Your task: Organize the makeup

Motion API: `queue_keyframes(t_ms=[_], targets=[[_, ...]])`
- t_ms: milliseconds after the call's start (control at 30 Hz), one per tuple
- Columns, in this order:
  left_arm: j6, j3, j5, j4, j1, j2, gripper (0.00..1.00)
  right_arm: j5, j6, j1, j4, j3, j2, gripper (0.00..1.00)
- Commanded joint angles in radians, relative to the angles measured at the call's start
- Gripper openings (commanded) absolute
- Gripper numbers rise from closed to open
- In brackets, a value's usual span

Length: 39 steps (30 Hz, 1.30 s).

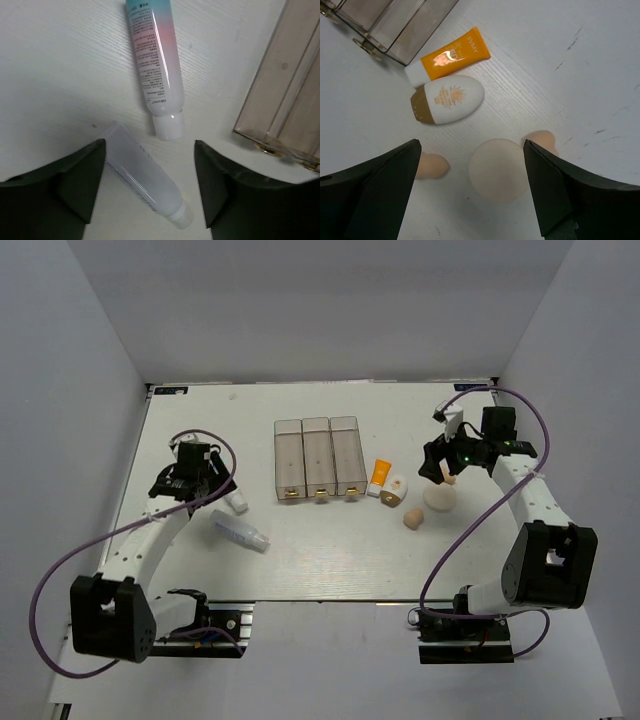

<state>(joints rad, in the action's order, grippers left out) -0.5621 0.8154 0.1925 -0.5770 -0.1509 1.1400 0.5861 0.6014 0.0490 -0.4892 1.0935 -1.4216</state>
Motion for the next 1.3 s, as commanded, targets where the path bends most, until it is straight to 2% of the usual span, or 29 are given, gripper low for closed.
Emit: queue_keyframes(t_ms=[0,100,367,600,800,833,933,967,1000,1200,1267], targets=[[0.008,0.062,0.051,0.014,0.001,0.076,0.85,0.053,-0.018,-0.006,0.014,-0.040,0.024,0.89],[0.007,0.090,0.058,0.048,0.001,0.164,0.90,0.058,-0.026,-0.008,0.023,-0.053,0.029,0.89],[0.037,0.183,0.064,0.120,0.001,0.386,0.89,0.055,-0.038,-0.008,0.046,-0.078,0.044,0.89],[0.077,0.291,0.061,0.106,0.010,0.549,0.86,0.047,-0.040,-0.006,0.052,-0.078,0.049,0.89],[0.090,0.288,0.048,0.103,0.010,0.607,0.73,0.040,-0.041,-0.003,0.064,-0.080,0.047,0.89],[0.090,0.284,0.047,0.105,0.010,0.610,0.66,0.041,-0.043,-0.003,0.063,-0.080,0.044,0.89],[0.087,0.280,0.042,0.111,0.010,0.616,0.52,0.038,-0.045,-0.003,0.063,-0.075,0.039,0.89],[0.088,0.284,0.042,0.108,0.010,0.619,0.42,0.040,-0.043,-0.003,0.063,-0.072,0.038,0.89],[0.087,0.300,0.041,0.105,0.010,0.616,0.37,0.038,-0.042,-0.005,0.063,-0.070,0.035,0.89],[0.096,0.401,-0.030,0.135,0.010,0.540,0.19,0.041,-0.038,-0.001,0.057,-0.064,0.030,0.89],[0.114,0.429,-0.105,0.164,-0.002,0.500,0.14,0.041,-0.040,-0.003,0.057,-0.069,0.030,0.88]])
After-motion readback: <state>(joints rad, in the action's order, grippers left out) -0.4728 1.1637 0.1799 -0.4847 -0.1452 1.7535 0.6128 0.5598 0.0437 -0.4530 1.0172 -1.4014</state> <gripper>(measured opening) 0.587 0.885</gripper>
